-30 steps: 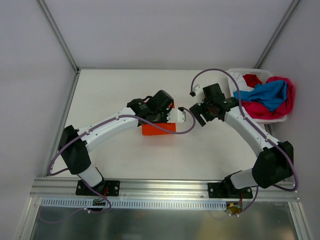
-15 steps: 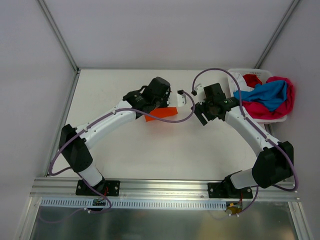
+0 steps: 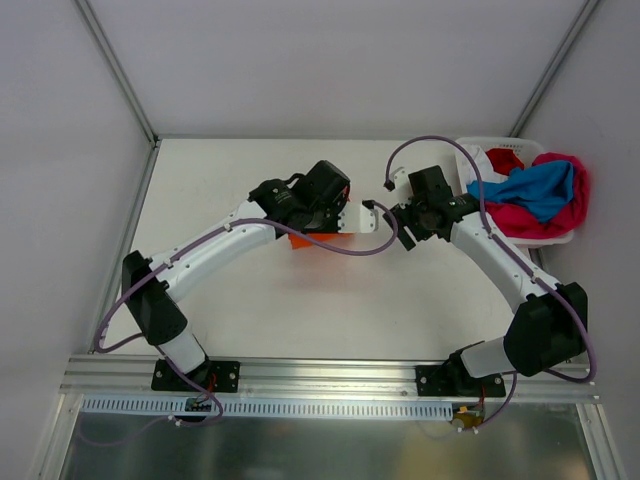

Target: Fold and stack the t-shirts

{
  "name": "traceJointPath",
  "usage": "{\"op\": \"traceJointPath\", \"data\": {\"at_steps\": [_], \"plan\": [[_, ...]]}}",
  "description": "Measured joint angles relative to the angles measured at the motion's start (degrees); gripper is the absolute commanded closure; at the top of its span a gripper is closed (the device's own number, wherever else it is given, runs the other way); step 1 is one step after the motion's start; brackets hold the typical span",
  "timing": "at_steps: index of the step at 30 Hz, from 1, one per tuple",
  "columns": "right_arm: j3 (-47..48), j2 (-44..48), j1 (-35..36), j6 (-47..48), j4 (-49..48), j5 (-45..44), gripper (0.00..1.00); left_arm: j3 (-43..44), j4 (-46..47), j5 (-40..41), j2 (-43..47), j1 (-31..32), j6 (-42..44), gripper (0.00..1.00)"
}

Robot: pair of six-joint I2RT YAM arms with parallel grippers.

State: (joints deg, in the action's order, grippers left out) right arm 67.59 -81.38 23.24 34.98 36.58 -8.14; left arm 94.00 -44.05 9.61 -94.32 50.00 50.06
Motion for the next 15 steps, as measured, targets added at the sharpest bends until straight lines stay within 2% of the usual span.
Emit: {"op": "traceJointPath", "data": {"at_steps": [6, 15], "plan": [[0.0, 0.0, 0.0, 0.0, 0.0, 0.0, 0.17, 5.0, -13.4, -5.7, -0.3, 4.4, -4.7, 1.00], [0.0, 0.0, 0.0, 0.0, -0.2, 0.0, 0.17, 20.6, -27.5, -10.7, -2.6, 9.8, -9.6, 1.00]]}}
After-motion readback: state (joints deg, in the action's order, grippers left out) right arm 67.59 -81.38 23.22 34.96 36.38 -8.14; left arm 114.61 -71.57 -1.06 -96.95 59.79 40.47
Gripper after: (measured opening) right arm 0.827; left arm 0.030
